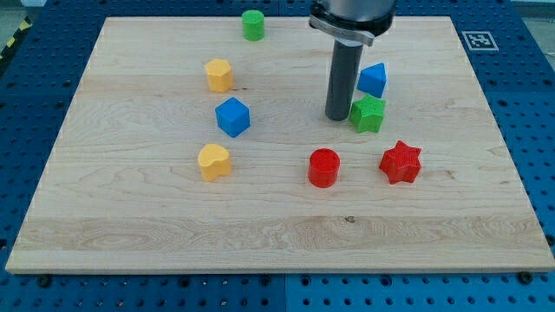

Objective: Push the green circle towards the right side of the yellow hexagon

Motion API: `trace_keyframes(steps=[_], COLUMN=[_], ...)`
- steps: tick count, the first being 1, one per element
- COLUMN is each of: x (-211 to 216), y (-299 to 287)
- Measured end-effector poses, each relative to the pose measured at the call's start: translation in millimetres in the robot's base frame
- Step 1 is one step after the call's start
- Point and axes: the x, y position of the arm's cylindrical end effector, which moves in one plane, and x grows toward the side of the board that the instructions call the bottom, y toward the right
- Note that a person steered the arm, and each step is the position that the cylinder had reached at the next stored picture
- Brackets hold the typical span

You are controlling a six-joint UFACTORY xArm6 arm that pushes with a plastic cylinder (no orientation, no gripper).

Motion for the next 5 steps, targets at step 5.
trace_keyframes(steps=[5], x=[-68], y=[-37])
